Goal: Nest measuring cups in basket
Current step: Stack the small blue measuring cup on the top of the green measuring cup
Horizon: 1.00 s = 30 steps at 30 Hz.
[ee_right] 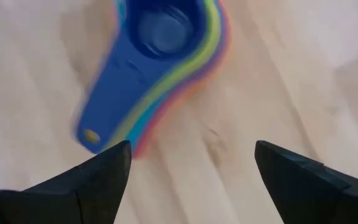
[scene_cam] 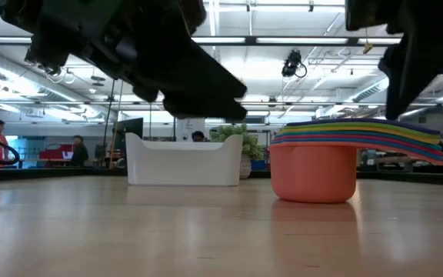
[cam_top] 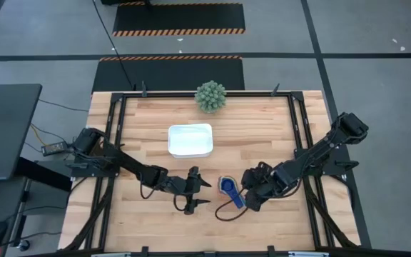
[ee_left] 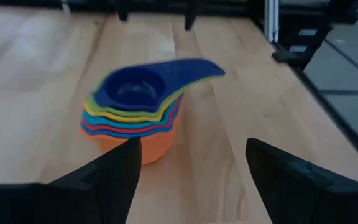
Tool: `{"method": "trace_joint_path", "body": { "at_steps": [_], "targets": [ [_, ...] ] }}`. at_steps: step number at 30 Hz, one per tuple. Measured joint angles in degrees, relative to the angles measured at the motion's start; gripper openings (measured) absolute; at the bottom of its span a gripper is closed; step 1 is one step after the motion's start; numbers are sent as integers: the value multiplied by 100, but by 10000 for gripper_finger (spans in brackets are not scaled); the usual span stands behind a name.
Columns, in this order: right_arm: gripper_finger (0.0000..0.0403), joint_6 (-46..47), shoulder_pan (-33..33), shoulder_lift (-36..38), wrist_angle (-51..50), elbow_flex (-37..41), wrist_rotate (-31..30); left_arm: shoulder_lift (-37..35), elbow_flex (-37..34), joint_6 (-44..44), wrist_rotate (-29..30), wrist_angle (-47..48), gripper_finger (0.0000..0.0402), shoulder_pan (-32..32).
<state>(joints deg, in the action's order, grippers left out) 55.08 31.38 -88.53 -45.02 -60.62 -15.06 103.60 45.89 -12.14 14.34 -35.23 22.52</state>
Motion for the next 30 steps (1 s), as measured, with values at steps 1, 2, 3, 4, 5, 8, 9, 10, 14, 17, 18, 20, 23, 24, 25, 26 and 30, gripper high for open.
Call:
{"method": "trace_joint_path", "body": {
  "at_steps": [1, 2, 3, 4, 5, 8, 9, 10, 14, 17, 18, 20, 23, 24, 25, 26, 30],
  "targets": [
    [350, -1, 17, -11, -126, -9, -60, 110, 94, 2, 4, 60, 292, 30],
    [349, 20, 18, -13, -278, -3, -92, 239, 229, 31, 24, 90, 292, 68],
    [349, 48, 4, -13, -340, 18, -148, 384, 436, 90, 74, 176, 292, 124],
    [348, 68, -17, -13, -384, 45, -174, 507, 662, 176, 155, 331, 292, 179],
    [346, 73, -38, -13, -441, 87, -180, 606, 908, 271, 233, 568, 292, 239],
    [340, 40, -47, -17, -464, 203, -145, 878, 1661, 479, 350, 1546, 292, 369],
    [337, 30, -44, -17, -484, 240, -143, 940, 1860, 519, 350, 1871, 292, 407],
    [335, 28, -43, -16, -578, 278, -140, 1028, 2076, 539, 362, 2075, 292, 446],
    [327, 30, -26, -17, -704, 451, -161, 1280, 2683, 877, 398, 2367, 292, 615],
    [322, 30, -26, -17, -678, 525, -183, 1483, 2990, 1031, 436, 2513, 285, 676],
    [321, 30, -26, -17, -663, 527, -205, 1555, 3099, 1034, 432, 2546, 281, 674],
    [320, 30, -26, -17, -682, 527, -330, 1678, 3302, 1047, 443, 2706, 268, 660],
    [318, -26, -24, -9, -745, 527, -381, 1895, 3627, 1067, 485, 2996, 239, 648],
    [318, -70, -24, -9, -757, 527, -382, 1951, 3738, 1096, 495, 3082, 229, 648],
    [318, -108, -24, -5, -792, 527, -382, 2009, 3834, 1120, 521, 3156, 218, 648],
    [318, -140, -25, 5, -861, 527, -386, 2059, 3949, 1132, 569, 3216, 208, 640],
    [318, -261, 2, 110, -1097, 527, -544, 2211, 4162, 1141, 654, 3352, 173, 602]
  ]
}}
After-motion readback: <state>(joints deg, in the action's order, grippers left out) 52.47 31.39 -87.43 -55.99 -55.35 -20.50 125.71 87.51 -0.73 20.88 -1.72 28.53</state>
